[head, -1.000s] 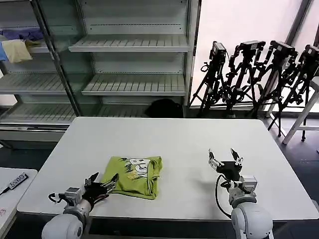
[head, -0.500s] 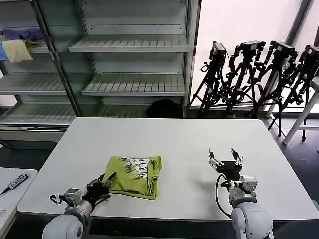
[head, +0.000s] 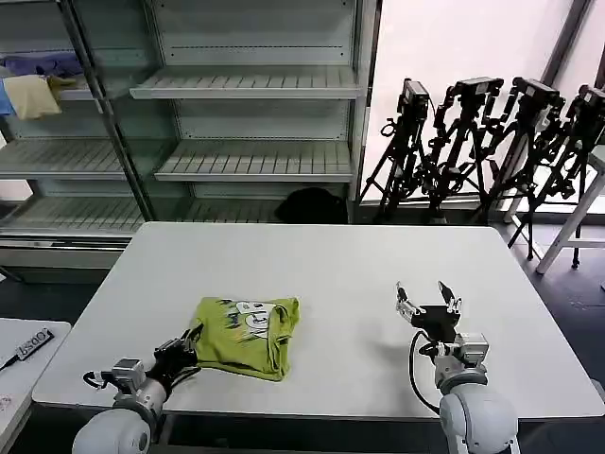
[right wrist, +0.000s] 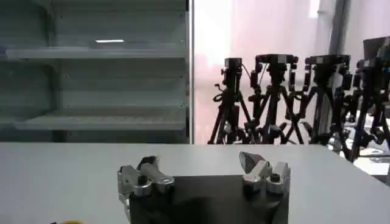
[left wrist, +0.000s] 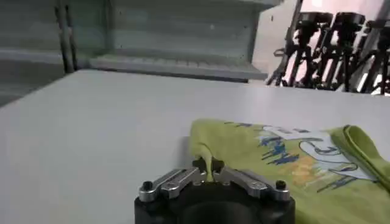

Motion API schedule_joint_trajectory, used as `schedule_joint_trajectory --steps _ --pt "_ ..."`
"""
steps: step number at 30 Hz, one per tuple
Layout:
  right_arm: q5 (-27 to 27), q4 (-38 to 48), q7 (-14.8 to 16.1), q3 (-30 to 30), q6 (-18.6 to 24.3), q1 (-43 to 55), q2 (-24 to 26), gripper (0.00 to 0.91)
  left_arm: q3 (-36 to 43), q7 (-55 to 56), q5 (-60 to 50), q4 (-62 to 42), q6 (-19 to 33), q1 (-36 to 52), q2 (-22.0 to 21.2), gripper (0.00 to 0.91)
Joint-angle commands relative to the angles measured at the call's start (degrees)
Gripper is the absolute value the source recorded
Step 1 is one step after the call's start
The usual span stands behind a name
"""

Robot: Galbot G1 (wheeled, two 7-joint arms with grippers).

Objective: Fold and organize the clothes.

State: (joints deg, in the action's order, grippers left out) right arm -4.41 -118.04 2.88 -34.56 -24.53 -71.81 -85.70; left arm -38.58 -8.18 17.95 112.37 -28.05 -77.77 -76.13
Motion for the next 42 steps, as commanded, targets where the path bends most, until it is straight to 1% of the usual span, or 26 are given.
schedule_joint_trajectory --steps 1,2,3,5,6,8,10,12,15,18,20,21,24,26,28,30,34,36,39,40,42 --pt "-0.28 -0.14 0.03 -0.3 0.14 -0.28 0.19 0.907 -8.68 -1.47 -7.71 -1.45 6.99 1.48 2.58 0.0" --pt "-0.4 -0.2 0.02 -0.43 0.16 -0.36 0.32 0.907 -11.68 -2.24 -9.03 -2.53 7.73 2.28 3.81 0.0" --pt "-0.43 -0.23 0.03 -0.46 0.17 -0.38 0.33 0.907 -12.79 -2.69 -9.91 -3.18 8.28 2.64 4.36 0.0" --pt "-0.77 -0.39 0.06 -0.66 0.26 -0.61 0.62 0.907 -16.38 -3.54 -11.56 -5.1 9.91 3.4 7.13 0.0" --pt "-0.82 -0.43 0.04 -0.69 0.25 -0.65 0.72 0.907 -17.17 -4.06 -12.17 -5.98 10.26 3.72 8.37 0.0" --pt "-0.95 -0.46 0.04 -0.74 0.33 -0.72 0.85 0.907 -19.29 -4.51 -14.62 -7.09 12.37 4.32 11.9 0.0" --pt "-1.02 -0.52 0.04 -0.7 0.32 -0.76 0.9 0.907 -20.49 -4.87 -17.76 -6.91 14.37 4.6 14.54 0.0" --pt "-1.02 -0.55 0.02 -0.66 0.33 -0.77 0.88 0.907 -21.2 -5.09 -20.86 -4.91 15.44 4.77 16.04 0.0" --pt "-1.05 -0.64 0.01 -0.65 0.35 -0.9 0.81 0.907 -21.22 -5.79 -24.27 -0.16 15.47 5.05 16.81 0.0" --pt "-1.19 -0.77 0.04 -0.84 0.59 -1.36 0.84 0.907 -18.95 -6.87 -26.78 5.99 15.08 4.7 15.7 0.0" --pt "-1.37 -0.81 0.06 -1.02 0.91 -1.79 0.93 0.907 -16.38 -7.73 -29.17 9.63 15.05 3.49 13.9 0.0" --pt "-1.44 -0.8 0.04 -1.13 1.03 -1.89 0.9 0.907 -13.91 -8.42 -30.18 10.42 15.39 2.12 12.38 0.0" --pt "-1.69 -0.54 0.09 -1.56 2.2 -2.81 1.13 0.907 -4.83 -8.26 -38.8 11.27 18.02 -0.23 9.3 0.0" --pt "-1.67 -0.34 0.11 -1.8 2.83 -3.31 1.31 0.907 2.77 -7.39 -43.13 11.59 21.56 -1.74 7.44 0.0" --pt "-1.8 -0.02 0.13 -2.11 3.17 -3.67 1.4 0.907 9.96 -6.87 -45.64 11.77 22.35 -2.02 5.85 0.0" --pt "-1.79 0.23 0.12 -2.25 3.59 -3.96 1.29 0.907 16.91 -6.24 -50.41 10.39 23.27 -1.09 4.4 0.0" --pt "-1.8 0.5 0.15 -2.68 4.09 -4.34 1.27 0.907 25.53 -5.28 -53.07 4.44 23.84 1.33 1.26 0.0" --pt "-1.85 0.72 0.19 -2.95 4.17 -4.38 1.35 0.907 27.2 -4.95 -52.6 2.46 23.4 2.01 0.81 0.0" --pt "-1.95 1.06 0.18 -3.16 4.19 -4.51 1.37 0.907 28.89 -3.96 -49.97 0.03 21.35 3.67 -0.04 0.0" --pt "-1.88 1.34 0.12 -3.07 4.19 -4.52 1.36 0.907 29.38 -3.47 -47.75 -0.46 19.73 4.53 -0.26 0.0" --pt "-1.86 1.55 0.07 -2.92 4.08 -4.42 1.3 0.907 29.79 -3.44 -45.52 -0.96 18.14 5.17 -0.54 0.0"
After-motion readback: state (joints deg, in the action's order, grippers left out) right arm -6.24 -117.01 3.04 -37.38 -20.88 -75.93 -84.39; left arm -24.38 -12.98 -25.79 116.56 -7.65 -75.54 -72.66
